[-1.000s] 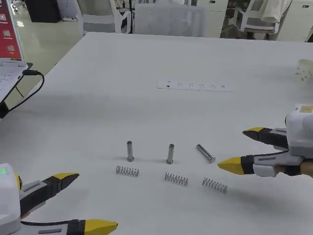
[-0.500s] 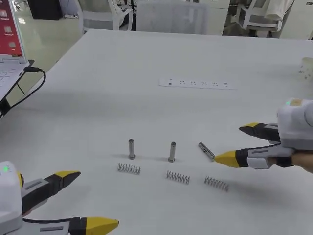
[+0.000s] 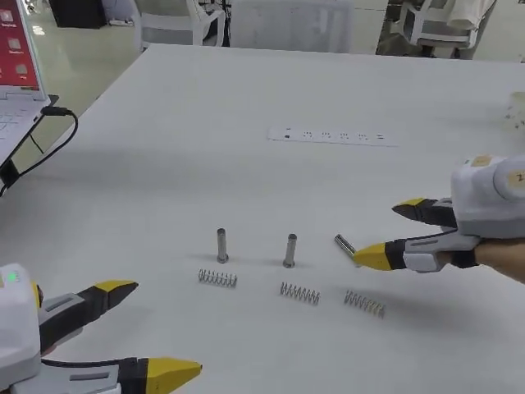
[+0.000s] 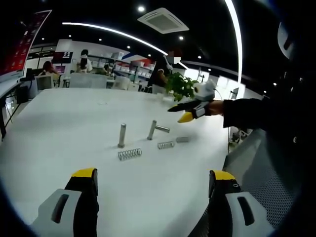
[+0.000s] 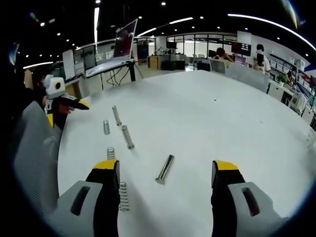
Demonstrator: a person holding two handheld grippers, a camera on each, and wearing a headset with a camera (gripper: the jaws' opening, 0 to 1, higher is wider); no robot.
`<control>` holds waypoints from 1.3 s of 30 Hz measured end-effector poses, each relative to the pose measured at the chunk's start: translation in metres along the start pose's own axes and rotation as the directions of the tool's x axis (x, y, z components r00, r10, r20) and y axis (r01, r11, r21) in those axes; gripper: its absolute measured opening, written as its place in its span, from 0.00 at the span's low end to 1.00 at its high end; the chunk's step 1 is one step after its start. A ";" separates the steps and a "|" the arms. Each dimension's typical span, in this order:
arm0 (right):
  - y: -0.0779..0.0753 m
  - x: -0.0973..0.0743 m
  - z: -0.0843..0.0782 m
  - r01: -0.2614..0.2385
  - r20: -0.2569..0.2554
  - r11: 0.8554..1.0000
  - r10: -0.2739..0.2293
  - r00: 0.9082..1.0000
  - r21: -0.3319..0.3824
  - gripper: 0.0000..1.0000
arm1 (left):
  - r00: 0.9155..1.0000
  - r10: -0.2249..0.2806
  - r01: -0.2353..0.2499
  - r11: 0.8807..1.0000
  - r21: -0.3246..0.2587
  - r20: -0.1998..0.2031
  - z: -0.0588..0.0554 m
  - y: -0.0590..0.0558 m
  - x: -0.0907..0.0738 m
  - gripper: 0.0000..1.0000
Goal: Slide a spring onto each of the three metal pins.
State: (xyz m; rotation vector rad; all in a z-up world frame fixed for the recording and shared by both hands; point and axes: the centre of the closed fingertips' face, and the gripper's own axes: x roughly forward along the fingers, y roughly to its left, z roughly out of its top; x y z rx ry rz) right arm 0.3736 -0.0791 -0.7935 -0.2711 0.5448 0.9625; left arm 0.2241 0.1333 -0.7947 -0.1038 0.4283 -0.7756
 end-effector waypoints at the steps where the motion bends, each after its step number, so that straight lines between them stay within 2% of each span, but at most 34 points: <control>1: 0.000 0.001 0.000 -0.001 -0.001 1.000 0.001 1.000 0.000 0.76 | 1.000 0.000 0.000 1.000 0.000 -0.001 0.000 0.000 0.000 0.90; 13: 0.003 0.021 0.002 -0.017 -0.034 1.000 0.017 0.999 -0.005 0.74 | 1.000 0.003 -0.003 1.000 -0.003 0.004 0.000 0.003 -0.001 0.90; 25: -0.001 0.036 0.000 0.001 -0.084 1.000 -0.002 0.997 -0.016 0.71 | 1.000 0.002 -0.002 1.000 -0.006 0.006 0.001 0.003 0.000 0.90; 39: -0.004 0.045 -0.012 0.005 -0.163 1.000 -0.005 0.987 -0.002 0.60 | 1.000 0.005 -0.005 1.000 -0.012 0.007 0.001 0.003 -0.001 0.89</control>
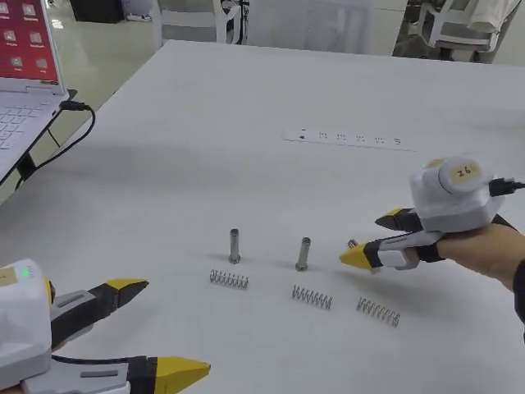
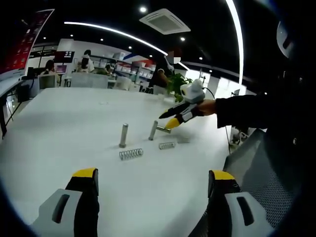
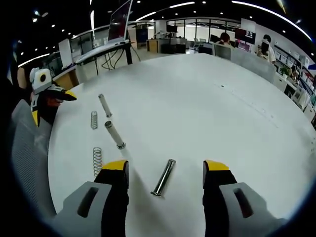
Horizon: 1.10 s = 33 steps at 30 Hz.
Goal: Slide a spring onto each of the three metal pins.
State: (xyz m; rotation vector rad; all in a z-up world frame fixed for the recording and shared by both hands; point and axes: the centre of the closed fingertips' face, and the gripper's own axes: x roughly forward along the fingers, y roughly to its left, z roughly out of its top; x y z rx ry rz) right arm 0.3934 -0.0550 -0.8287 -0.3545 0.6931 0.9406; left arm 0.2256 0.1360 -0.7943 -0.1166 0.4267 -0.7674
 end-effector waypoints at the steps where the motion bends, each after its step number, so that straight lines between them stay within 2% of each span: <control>1: 0.000 0.001 -0.001 -0.002 -0.005 1.000 0.002 1.000 0.001 0.59 | 1.000 0.000 0.000 1.000 -0.001 0.001 0.000 0.000 0.000 0.89; 11: -0.003 0.007 -0.007 0.015 -0.060 1.000 -0.015 0.998 0.008 0.47 | 1.000 0.000 0.000 1.000 -0.003 0.002 -0.001 0.000 0.000 0.88; 22: -0.003 0.012 -0.006 0.029 -0.091 0.999 -0.027 0.996 0.031 0.32 | 1.000 -0.002 0.002 1.000 -0.005 0.003 -0.002 0.000 0.001 0.88; 33: -0.001 0.016 -0.009 0.028 -0.134 0.999 -0.023 0.991 0.037 0.25 | 1.000 -0.001 0.001 1.000 -0.002 0.004 -0.002 0.001 0.000 0.88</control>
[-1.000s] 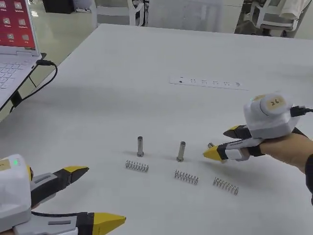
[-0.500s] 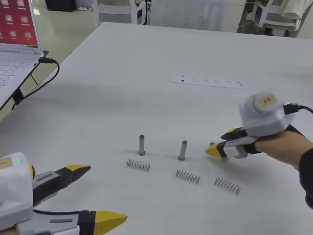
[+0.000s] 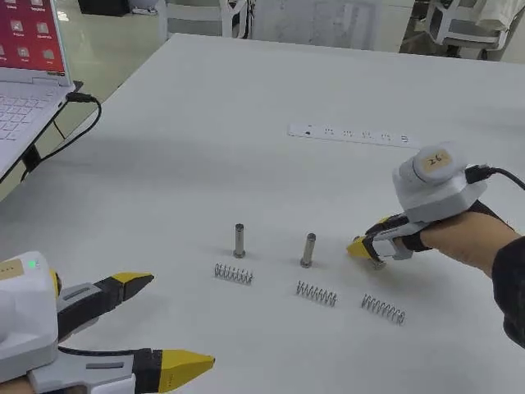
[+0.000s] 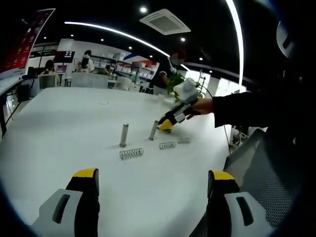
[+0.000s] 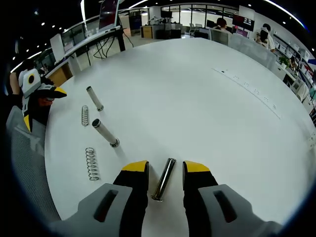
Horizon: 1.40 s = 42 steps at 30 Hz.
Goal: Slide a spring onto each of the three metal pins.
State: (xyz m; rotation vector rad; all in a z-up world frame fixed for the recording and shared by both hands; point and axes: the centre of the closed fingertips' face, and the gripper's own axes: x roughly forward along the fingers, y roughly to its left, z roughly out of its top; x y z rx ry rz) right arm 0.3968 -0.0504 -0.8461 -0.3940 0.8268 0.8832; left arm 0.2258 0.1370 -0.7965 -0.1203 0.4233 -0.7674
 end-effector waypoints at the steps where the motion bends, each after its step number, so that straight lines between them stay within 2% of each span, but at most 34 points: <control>1: 0.001 0.000 0.000 -0.002 -0.005 1.000 0.002 1.000 0.000 0.25 | 1.000 0.000 0.000 1.000 -0.001 0.000 0.000 0.000 0.000 0.88; 19: 0.000 0.004 -0.001 0.010 -0.043 1.000 -0.009 0.999 0.018 0.19 | 1.000 0.009 -0.009 0.999 0.033 -0.001 0.002 0.003 0.001 0.88; 30: 0.001 0.005 -0.005 0.007 -0.061 1.000 -0.005 0.998 0.022 0.18 | 1.000 0.017 -0.014 0.993 0.115 -0.020 0.000 0.003 0.003 0.87; 37: -0.001 0.004 -0.004 0.011 -0.065 1.000 -0.009 0.998 0.025 0.18 | 0.999 0.034 -0.030 0.984 0.177 -0.021 0.003 0.006 0.003 0.86; 42: 0.000 0.005 -0.003 0.011 -0.071 1.000 -0.009 0.997 0.026 0.17 | 0.999 0.042 -0.036 0.979 0.201 -0.023 0.003 0.008 0.002 0.86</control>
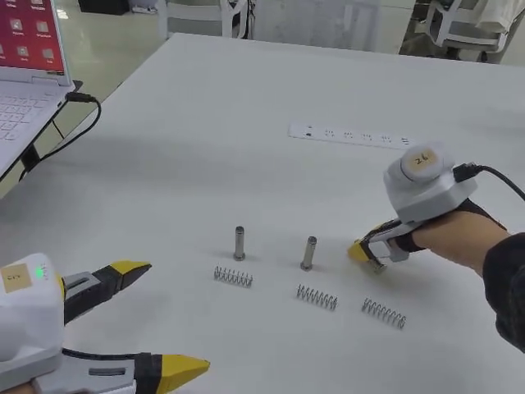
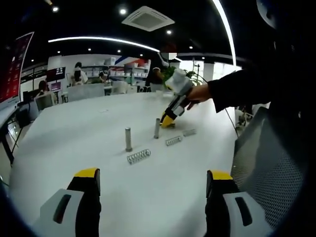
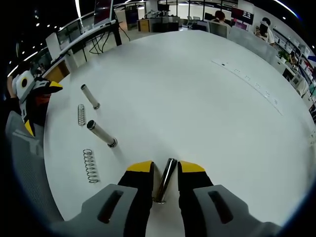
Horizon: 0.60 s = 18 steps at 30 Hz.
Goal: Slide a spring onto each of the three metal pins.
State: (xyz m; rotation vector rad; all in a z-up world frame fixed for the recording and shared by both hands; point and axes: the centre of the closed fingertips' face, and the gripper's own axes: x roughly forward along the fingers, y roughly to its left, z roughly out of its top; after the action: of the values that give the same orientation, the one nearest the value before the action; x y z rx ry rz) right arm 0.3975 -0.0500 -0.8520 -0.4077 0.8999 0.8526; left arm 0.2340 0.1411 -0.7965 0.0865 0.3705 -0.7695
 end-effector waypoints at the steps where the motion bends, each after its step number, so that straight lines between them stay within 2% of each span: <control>1: 0.000 0.000 0.000 -0.001 0.000 1.000 0.001 1.000 0.000 0.17 | 1.000 0.002 -0.002 1.000 0.006 -0.001 0.000 0.001 0.000 0.85; 9: -0.001 0.002 0.001 0.005 -0.015 1.000 -0.005 1.000 0.004 0.16 | 1.000 0.014 -0.014 0.998 0.062 -0.005 -0.001 0.003 0.000 0.84; 18: -0.002 0.004 0.001 0.009 -0.038 1.000 -0.009 0.999 0.008 0.13 | 1.000 0.008 -0.007 0.997 0.074 -0.009 0.000 0.002 0.002 0.83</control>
State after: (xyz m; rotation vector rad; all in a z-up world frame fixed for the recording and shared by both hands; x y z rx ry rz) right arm 0.4008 -0.0492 -0.8546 -0.4216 0.9357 0.8352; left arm 0.2365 0.1409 -0.7978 0.1611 0.3501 -0.7757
